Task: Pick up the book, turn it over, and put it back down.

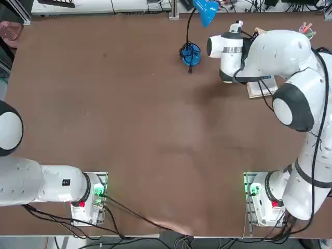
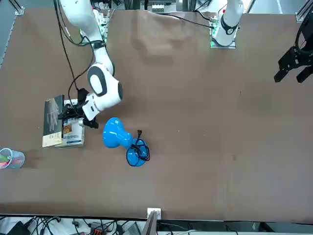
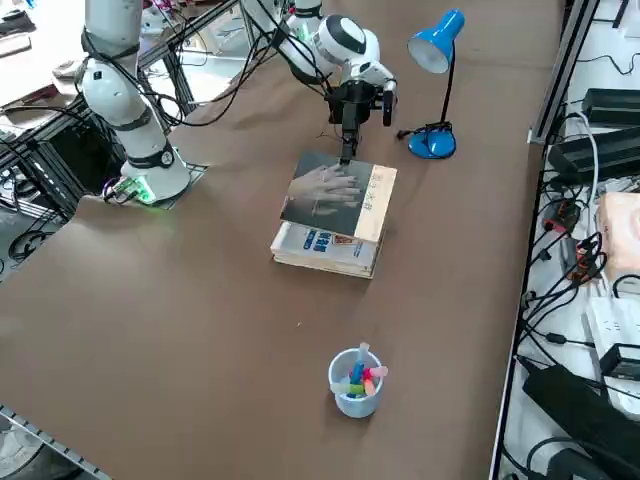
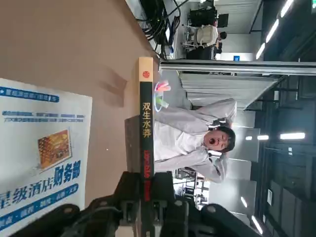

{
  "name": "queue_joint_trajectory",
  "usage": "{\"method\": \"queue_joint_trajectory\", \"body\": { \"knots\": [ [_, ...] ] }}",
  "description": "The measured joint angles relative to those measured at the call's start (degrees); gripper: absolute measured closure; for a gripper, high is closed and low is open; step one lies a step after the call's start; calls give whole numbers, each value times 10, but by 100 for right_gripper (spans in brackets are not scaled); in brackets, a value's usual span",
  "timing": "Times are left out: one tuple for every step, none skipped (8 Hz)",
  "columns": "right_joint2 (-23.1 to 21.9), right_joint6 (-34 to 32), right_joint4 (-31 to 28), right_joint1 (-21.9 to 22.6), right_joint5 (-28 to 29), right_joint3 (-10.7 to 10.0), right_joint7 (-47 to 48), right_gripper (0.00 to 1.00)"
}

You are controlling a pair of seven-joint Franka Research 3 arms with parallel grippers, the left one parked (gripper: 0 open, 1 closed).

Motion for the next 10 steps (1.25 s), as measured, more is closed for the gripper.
{"method": "queue_joint_trajectory", "body": {
  "knots": [
    [17,-14,4,6,10,0,13,90],
    [38,-35,18,13,28,0,22,90],
    [60,-50,35,18,41,0,32,90],
    [77,-54,47,19,45,0,41,90],
    [88,-54,53,20,45,0,53,90],
    [95,-51,56,20,45,0,64,90],
    [99,-44,57,21,44,0,76,90],
    [107,-39,57,23,40,0,88,90],
    [114,-33,54,26,31,1,97,90],
    [118,-24,45,29,19,1,106,90]
  ]
}}
